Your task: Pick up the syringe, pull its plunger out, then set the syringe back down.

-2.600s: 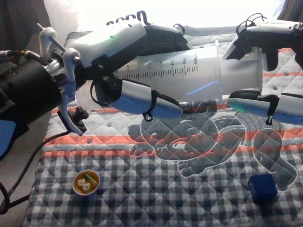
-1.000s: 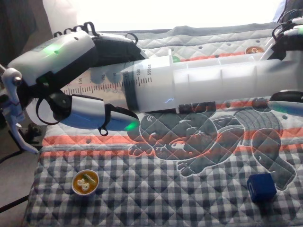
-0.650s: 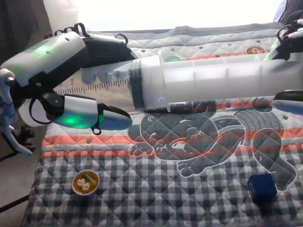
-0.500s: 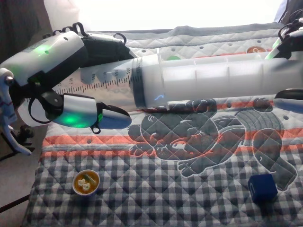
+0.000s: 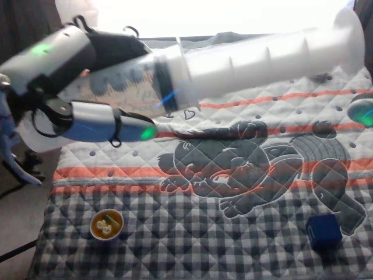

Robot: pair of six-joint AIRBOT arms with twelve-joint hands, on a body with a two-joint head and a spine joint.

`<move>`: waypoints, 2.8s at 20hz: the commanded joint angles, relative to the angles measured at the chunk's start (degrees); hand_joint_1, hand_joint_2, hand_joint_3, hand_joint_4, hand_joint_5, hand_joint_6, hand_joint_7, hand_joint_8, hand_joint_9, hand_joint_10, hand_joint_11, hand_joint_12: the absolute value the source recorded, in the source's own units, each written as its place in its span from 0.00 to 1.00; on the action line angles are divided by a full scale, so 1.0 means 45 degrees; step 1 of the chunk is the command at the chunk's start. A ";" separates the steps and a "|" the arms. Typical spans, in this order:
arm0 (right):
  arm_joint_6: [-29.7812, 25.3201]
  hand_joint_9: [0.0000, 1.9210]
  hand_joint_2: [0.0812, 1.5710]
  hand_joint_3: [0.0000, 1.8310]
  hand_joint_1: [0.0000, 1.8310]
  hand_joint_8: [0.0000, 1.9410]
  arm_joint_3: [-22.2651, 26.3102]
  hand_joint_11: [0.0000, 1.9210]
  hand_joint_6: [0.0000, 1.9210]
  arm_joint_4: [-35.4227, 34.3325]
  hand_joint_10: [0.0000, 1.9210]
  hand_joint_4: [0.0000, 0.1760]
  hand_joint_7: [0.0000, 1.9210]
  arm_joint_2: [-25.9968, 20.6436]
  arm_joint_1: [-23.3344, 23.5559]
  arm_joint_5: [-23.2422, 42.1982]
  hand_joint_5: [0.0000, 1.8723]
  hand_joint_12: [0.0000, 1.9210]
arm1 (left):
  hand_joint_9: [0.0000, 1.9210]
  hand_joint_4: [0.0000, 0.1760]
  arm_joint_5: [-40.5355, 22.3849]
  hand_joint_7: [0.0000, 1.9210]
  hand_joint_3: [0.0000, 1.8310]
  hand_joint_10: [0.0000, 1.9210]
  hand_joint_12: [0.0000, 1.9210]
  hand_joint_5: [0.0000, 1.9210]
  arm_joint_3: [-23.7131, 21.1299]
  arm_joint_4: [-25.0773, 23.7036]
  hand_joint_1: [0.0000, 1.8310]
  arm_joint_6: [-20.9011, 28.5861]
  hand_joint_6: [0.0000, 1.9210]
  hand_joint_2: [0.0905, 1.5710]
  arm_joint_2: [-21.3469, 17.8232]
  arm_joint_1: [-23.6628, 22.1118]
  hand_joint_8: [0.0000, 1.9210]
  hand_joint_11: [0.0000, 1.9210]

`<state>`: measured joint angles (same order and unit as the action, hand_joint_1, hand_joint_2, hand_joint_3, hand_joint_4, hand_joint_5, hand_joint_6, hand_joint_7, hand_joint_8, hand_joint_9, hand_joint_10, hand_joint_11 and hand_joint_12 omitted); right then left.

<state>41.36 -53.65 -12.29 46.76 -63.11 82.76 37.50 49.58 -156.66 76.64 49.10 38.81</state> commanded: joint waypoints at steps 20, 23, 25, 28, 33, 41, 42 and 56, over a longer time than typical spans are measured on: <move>-0.0041 0.00 0.45 0.00 0.23 0.00 -0.0114 0.00 0.00 -0.0387 0.00 0.50 0.00 0.0101 0.0096 0.1966 0.00 0.00 | 0.27 0.00 -0.4254 0.33 0.00 0.41 0.83 0.33 0.3471 -0.0873 0.62 0.0235 0.30 0.66 0.3811 -0.1324 0.22 0.13; -0.0041 0.00 0.45 0.00 0.22 0.00 -0.0113 0.00 0.00 -0.0390 0.00 0.50 0.00 0.0101 0.0094 0.1968 0.00 0.00 | 0.07 0.00 -0.4124 0.15 0.00 0.14 0.54 0.19 0.3464 -0.0705 0.55 0.0236 0.04 0.61 0.3775 -0.1249 0.02 0.00; -0.0041 0.00 0.47 0.00 0.20 0.00 -0.0114 0.00 0.00 -0.0390 0.00 0.52 0.00 0.0101 0.0093 0.1969 0.00 0.00 | 0.00 0.60 -0.3848 0.00 0.00 0.00 0.23 0.01 0.3364 -0.0608 0.45 0.0236 0.00 0.54 0.3667 -0.1183 0.00 0.00; -0.0041 0.00 0.47 0.00 0.20 0.00 -0.0114 0.00 0.00 -0.0391 0.00 0.53 0.00 0.0101 0.0092 0.1970 0.00 0.00 | 0.00 0.94 -0.3474 0.00 0.00 0.00 0.05 0.00 0.3194 -0.0444 0.46 0.0236 0.00 0.51 0.3486 -0.1085 0.00 0.00; -0.0041 0.00 0.47 0.00 0.19 0.00 -0.0113 0.00 0.00 -0.0391 0.00 0.45 0.00 0.0101 0.0092 0.1972 0.00 0.00 | 0.03 0.24 -0.3353 0.02 0.00 0.00 0.32 0.03 0.3138 -0.0391 0.33 0.0236 0.01 0.58 0.3430 -0.1047 0.00 0.00; -0.0041 0.00 0.54 0.02 0.23 0.01 -0.0037 0.00 0.01 -0.0558 0.00 0.33 0.02 0.0100 -0.0135 0.2347 0.03 0.00 | 0.16 0.37 0.3678 0.15 0.01 0.02 0.59 0.11 0.0927 -0.1922 0.30 0.5563 0.01 0.71 0.0756 0.0472 0.01 0.00; -0.0041 0.00 0.55 0.02 0.25 0.00 -0.0002 0.00 0.01 -0.0563 0.00 0.32 0.01 0.0097 -0.0155 0.2473 0.03 0.00 | 0.17 0.27 0.4837 0.16 0.01 0.02 0.62 0.12 0.0543 -0.1973 0.29 0.5599 0.01 0.74 0.0431 0.0651 0.01 0.00; 0.1939 0.16 0.73 0.01 0.28 0.00 0.1154 0.00 0.00 -0.0767 0.01 0.48 0.10 -0.0429 0.0028 0.4046 0.02 0.42 | 0.18 0.35 1.1232 0.08 0.00 0.00 0.42 0.03 -0.1166 -0.2652 0.20 0.5062 0.00 0.74 -0.0957 0.1658 0.00 0.00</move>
<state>50.96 -48.03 -16.38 45.01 -63.42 93.91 80.42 44.21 -166.67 98.96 44.99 46.68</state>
